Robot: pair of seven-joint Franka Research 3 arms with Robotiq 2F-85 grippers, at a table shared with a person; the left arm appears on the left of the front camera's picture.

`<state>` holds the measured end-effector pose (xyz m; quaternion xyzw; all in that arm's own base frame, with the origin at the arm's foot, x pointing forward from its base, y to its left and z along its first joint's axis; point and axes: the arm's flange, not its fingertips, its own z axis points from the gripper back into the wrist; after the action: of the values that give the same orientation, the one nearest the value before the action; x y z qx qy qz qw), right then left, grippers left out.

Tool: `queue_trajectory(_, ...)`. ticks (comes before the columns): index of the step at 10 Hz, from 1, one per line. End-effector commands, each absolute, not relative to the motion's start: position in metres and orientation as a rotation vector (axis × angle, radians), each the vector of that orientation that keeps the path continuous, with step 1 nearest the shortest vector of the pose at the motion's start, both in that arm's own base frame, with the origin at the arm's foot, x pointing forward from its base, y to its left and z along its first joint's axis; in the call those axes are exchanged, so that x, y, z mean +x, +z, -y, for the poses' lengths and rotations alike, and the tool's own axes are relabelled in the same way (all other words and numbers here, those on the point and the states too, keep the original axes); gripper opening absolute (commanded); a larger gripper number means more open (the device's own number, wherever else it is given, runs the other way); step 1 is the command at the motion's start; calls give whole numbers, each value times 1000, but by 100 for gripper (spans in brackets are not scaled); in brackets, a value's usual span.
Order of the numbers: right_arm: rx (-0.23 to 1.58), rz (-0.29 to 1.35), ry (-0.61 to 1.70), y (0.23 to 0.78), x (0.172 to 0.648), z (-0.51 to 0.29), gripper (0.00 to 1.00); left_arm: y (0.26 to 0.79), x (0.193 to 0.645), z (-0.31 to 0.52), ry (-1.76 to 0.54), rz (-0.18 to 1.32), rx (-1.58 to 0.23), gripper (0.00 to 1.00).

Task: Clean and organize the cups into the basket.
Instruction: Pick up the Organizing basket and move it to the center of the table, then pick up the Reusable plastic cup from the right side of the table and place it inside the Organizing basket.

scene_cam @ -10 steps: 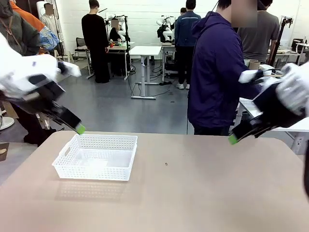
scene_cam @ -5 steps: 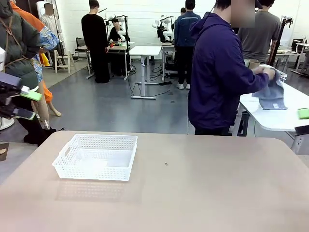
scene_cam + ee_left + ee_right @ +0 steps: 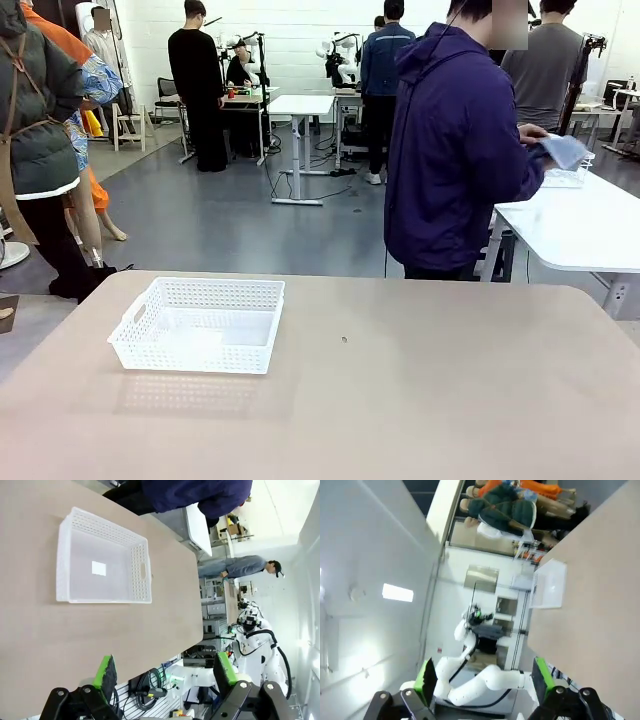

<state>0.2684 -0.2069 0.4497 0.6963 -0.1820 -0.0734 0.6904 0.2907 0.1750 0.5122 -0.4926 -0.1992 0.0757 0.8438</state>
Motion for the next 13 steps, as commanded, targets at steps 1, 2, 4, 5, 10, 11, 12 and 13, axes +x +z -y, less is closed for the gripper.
queue_trajectory(1, 1459, 445, -206, 464, 249, 218, 100, 519, 273, -189, 162, 474, -1055, 100)
queue_trajectory(2, 1421, 449, -230, 467, 237, 224, 100, 525, 262, -198, 172, 503, -1062, 100)
queue_trajectory(4, 1361, 473, -249, 476, 224, 229, 100, 532, 246, -199, 192, 523, -1024, 100)
queue_trajectory(5, 1303, 508, -269, 480, 225, 225, 100, 534, 242, -197, 188, 533, -968, 100)
queue_trajectory(10, 1403, 466, -268, 469, 232, 240, 100, 529, 250, -206, 201, 498, -1041, 100)
queue_trajectory(11, 1403, 466, -268, 469, 232, 240, 100, 529, 250, -206, 201, 498, -1041, 100)
queue_trajectory(12, 1403, 466, -268, 469, 232, 240, 100, 529, 250, -206, 201, 498, -1041, 100)
queue_trajectory(13, 1403, 466, -268, 469, 232, 240, 100, 529, 250, -206, 201, 498, -1041, 100)
